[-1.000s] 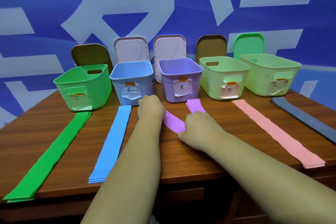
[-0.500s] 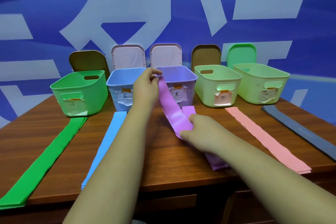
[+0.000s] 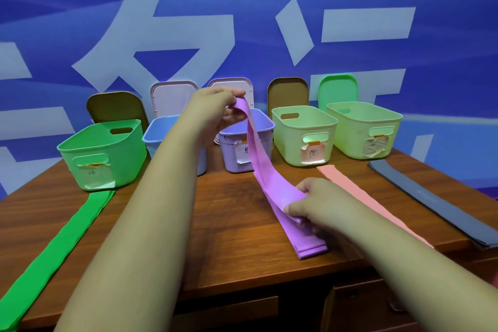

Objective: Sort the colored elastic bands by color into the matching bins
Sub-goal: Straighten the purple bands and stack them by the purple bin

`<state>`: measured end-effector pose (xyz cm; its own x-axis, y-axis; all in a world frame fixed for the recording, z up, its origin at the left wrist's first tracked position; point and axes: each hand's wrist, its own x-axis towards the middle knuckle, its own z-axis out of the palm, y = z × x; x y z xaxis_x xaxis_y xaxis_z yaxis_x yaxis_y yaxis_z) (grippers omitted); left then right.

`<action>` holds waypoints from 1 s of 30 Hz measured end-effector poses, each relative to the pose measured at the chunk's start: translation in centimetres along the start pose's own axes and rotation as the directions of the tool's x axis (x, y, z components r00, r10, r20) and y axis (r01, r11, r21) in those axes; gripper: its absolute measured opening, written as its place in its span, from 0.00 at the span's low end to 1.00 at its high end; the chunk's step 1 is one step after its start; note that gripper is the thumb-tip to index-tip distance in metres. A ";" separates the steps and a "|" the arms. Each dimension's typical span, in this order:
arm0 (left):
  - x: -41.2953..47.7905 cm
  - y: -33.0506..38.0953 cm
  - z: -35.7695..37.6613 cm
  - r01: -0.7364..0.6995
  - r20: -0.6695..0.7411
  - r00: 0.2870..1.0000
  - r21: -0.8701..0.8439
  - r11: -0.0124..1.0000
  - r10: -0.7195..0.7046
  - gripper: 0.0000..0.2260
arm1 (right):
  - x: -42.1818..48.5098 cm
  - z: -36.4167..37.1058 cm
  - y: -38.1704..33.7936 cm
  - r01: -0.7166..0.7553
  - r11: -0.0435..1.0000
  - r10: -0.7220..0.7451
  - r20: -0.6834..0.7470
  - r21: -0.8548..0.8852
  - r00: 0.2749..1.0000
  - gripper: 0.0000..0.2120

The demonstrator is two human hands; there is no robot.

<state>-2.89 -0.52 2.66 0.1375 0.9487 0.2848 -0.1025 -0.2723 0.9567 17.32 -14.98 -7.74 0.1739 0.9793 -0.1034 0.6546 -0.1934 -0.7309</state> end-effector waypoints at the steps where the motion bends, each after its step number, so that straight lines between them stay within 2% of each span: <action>1: 0.0 0.3 0.1 -0.008 0.009 1.000 -0.009 1.000 0.008 0.13 | 0.0 -0.1 0.3 0.004 1.000 -0.004 0.002 0.007 1.000 0.06; 8: 0.1 1.4 1.0 -0.102 0.006 0.995 0.144 0.984 0.102 0.14 | -0.4 -0.9 1.1 0.078 0.996 -0.078 -0.003 -0.036 0.997 0.09; 12: -0.2 2.2 1.6 -0.098 -0.010 0.995 0.068 0.993 0.099 0.14 | -0.6 -1.1 1.7 0.088 0.996 -0.089 0.007 0.016 0.996 0.09; 15: -0.3 3.1 2.4 -0.062 -0.003 0.998 -0.006 0.998 0.062 0.11 | -0.6 -1.2 2.3 0.093 0.993 -0.096 0.038 0.069 0.995 0.10; 17: -0.7 4.0 3.0 -0.008 0.004 1.000 -0.097 0.995 0.009 0.10 | -0.8 -1.4 2.2 0.096 0.991 -0.101 0.058 0.089 0.993 0.14; 19: -0.9 4.7 3.3 0.016 0.026 1.000 -0.106 0.994 -0.013 0.12 | -1.2 -1.6 1.9 0.092 0.993 -0.096 0.062 0.071 0.993 0.22; 21: -0.8 4.9 3.2 -0.021 0.059 0.998 -0.015 1.000 0.022 0.18 | -1.4 -1.7 1.9 0.077 0.997 -0.078 0.039 0.014 0.996 0.27; 22: -0.8 5.0 3.1 -0.051 0.076 0.996 0.020 0.999 0.049 0.19 | -1.4 -1.8 1.9 0.071 0.997 -0.071 0.032 -0.007 0.997 0.25; 25: -0.6 4.9 2.9 -0.136 0.102 0.987 0.092 0.986 0.126 0.08 | -1.3 -1.7 2.1 0.055 0.998 -0.054 0.040 -0.016 0.998 0.13; 28: 0.6 4.2 2.7 -0.192 0.000 0.979 0.327 0.925 0.203 0.04 | -0.8 -1.1 2.1 0.033 0.978 -0.035 0.008 0.208 0.999 0.11; 30: 1.5 3.7 2.6 -0.203 -0.088 0.956 0.495 0.845 0.281 0.04 | -0.7 -0.8 2.1 0.055 0.961 -0.044 -0.045 0.273 0.998 0.09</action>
<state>-0.52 -0.55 6.77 0.0158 0.8442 0.5359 0.3728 -0.5022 0.7802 19.21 -16.08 -8.68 0.1776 0.9833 -0.0403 0.4377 -0.1156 -0.8917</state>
